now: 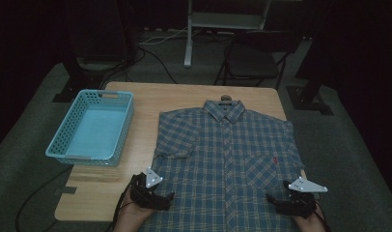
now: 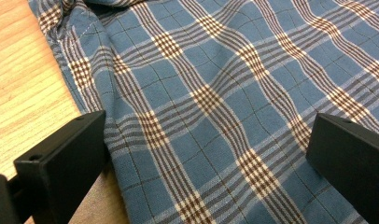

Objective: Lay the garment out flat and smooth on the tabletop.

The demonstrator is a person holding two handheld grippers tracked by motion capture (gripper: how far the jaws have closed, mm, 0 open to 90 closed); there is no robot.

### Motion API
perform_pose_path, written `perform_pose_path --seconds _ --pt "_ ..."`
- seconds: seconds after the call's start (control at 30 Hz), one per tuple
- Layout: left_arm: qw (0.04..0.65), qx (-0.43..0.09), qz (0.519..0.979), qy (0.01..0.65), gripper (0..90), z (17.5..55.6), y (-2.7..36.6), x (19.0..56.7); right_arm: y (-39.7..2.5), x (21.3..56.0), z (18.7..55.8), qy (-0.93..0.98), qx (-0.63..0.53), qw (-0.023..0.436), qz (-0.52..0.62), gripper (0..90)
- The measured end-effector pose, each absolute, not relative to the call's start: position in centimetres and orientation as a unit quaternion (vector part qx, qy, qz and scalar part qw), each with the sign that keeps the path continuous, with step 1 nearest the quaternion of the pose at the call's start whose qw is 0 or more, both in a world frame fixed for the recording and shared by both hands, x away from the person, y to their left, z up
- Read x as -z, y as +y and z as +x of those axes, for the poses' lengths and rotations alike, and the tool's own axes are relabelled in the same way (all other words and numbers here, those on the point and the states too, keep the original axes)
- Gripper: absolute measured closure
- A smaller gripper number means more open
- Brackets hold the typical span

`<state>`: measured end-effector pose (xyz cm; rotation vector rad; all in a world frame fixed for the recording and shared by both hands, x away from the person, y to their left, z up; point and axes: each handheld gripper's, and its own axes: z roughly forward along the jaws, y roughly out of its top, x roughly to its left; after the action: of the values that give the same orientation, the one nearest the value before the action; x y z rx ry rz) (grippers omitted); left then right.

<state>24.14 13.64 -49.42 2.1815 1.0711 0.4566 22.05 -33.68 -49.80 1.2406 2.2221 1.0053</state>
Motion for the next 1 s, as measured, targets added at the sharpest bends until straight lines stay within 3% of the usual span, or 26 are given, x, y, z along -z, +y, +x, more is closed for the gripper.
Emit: perform_pose_path --seconds 0.37,0.73,0.9,1.0 --pt "0.328 -0.174 0.834 0.408 0.3 24.1 13.7 49.4 -34.1 50.5 20.6 0.776 -0.381 0.219 0.453 13.7" --pt "0.325 -0.17 0.838 0.404 0.4 24.3 13.6 49.3 -34.0 52.3 18.8 0.737 -0.43 0.302 0.425 13.2" --pt "0.327 -0.163 0.842 0.397 0.3 24.6 13.7 48.9 -33.9 52.3 18.8 0.737 -0.43 0.299 0.427 14.0" --pt "0.337 -0.158 0.841 0.393 0.4 24.9 13.8 48.4 -34.2 52.1 19.1 0.74 -0.435 0.272 0.434 17.8"
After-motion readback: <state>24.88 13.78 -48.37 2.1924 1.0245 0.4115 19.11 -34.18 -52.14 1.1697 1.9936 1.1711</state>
